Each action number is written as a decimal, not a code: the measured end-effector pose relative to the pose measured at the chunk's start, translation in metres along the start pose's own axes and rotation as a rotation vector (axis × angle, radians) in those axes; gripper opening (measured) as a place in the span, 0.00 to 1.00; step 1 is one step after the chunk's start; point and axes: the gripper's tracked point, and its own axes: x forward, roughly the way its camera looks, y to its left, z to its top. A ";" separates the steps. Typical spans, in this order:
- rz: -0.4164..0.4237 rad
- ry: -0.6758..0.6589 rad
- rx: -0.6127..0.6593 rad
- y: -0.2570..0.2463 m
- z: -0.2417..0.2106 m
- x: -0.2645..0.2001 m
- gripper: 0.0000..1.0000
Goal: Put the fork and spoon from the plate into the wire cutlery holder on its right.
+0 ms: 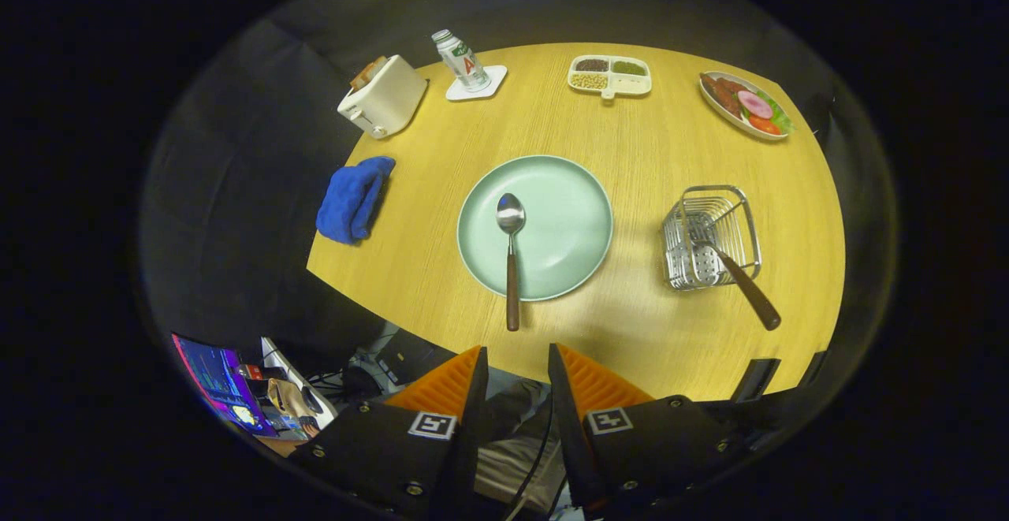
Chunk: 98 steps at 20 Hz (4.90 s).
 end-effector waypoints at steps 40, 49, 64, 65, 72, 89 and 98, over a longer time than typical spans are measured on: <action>-0.097 0.167 -0.177 -0.028 -0.008 0.068 0.05; -0.112 0.123 -0.197 -0.050 0.003 0.004 0.05; 0.004 0.026 -0.029 -0.064 0.032 -0.060 0.05; 0.003 0.020 -0.030 -0.067 0.035 -0.065 0.05; -0.020 -0.061 -0.010 -0.092 0.059 -0.120 0.05; -0.115 -0.093 0.139 -0.172 0.058 -0.123 0.05; -0.141 -0.062 0.134 -0.177 0.071 -0.085 0.05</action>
